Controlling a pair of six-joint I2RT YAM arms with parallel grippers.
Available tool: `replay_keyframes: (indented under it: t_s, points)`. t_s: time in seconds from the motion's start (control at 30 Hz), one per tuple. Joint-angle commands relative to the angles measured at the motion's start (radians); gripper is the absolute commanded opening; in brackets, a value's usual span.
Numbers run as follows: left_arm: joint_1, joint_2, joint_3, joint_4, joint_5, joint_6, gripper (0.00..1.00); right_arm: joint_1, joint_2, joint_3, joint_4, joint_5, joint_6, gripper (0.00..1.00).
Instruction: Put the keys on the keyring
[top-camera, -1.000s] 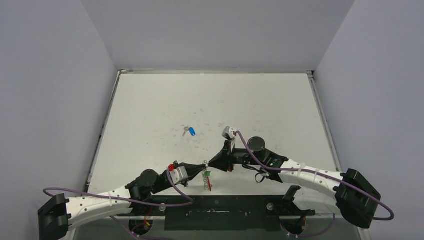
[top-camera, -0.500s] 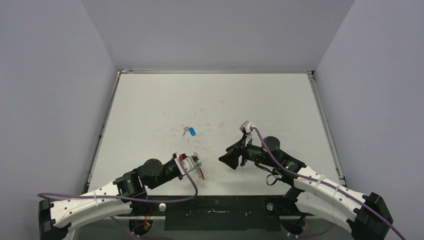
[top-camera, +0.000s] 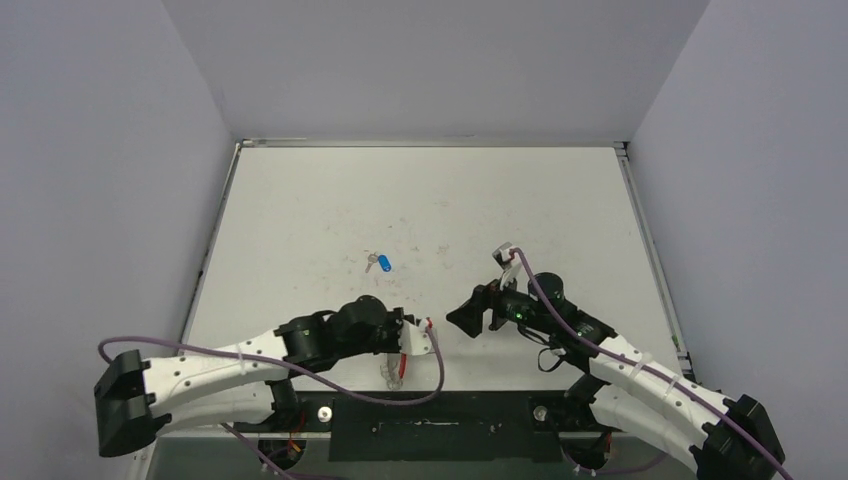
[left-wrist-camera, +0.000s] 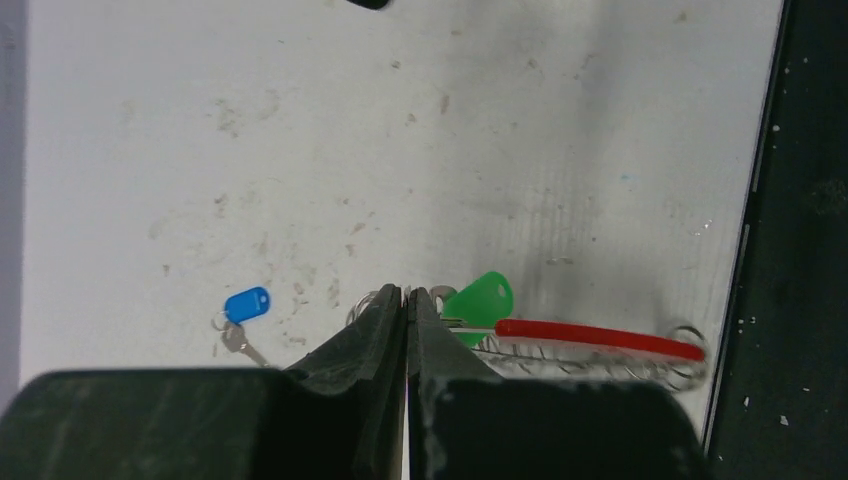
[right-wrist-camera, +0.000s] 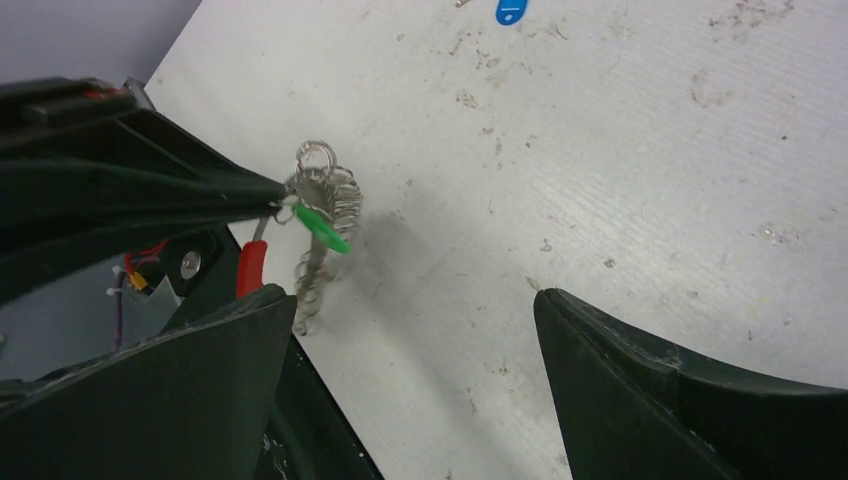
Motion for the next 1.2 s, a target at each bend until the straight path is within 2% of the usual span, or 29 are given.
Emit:
replay_keyframes:
  t_s: [0.0, 0.1, 0.23, 0.33, 0.4, 0.57, 0.67, 0.77, 0.87, 1.03, 1.17]
  points:
    - [-0.005, 0.209, 0.033, 0.164, 0.161, 0.072, 0.0, -0.031, -0.044, -0.022, -0.022, 0.036, 0.042, 0.96]
    - [-0.011, 0.358, 0.056, 0.266, 0.249, 0.071, 0.0, -0.058, -0.061, -0.029, -0.054, 0.037, 0.048, 0.99]
    - [-0.034, 0.473, 0.097, 0.372, 0.296, 0.055, 0.01, -0.089, -0.075, -0.034, -0.075, 0.027, 0.053, 1.0]
    - [-0.047, 0.484, 0.115, 0.418, 0.266, -0.003, 0.26, -0.106, -0.079, -0.046, -0.11, 0.017, 0.059, 1.0]
    - [-0.048, 0.459, 0.103, 0.464, 0.211, -0.097, 0.43, -0.112, -0.073, -0.053, -0.109, 0.007, 0.061, 1.0]
    - [-0.047, 0.309, -0.044, 0.629, 0.036, -0.345, 0.73, -0.115, -0.02, -0.067, -0.09, -0.031, 0.082, 1.0]
    - [-0.044, 0.184, -0.135, 0.647, -0.084, -0.531, 0.84, -0.112, 0.014, -0.076, -0.055, -0.066, 0.104, 1.0]
    - [-0.041, 0.048, -0.181, 0.504, -0.216, -0.77, 0.87, -0.104, 0.039, -0.089, -0.019, -0.097, 0.12, 0.97]
    - [-0.035, -0.049, -0.191, 0.299, -0.307, -1.071, 0.82, -0.093, 0.069, -0.098, 0.022, -0.117, 0.126, 0.91]
    - [-0.034, -0.128, -0.241, 0.053, -0.252, -1.4, 0.72, -0.061, 0.144, -0.097, 0.088, -0.135, 0.133, 0.81]
    - [-0.034, -0.125, -0.29, 0.005, -0.169, -1.51, 0.64, -0.014, 0.234, -0.087, 0.144, -0.136, 0.136, 0.69]
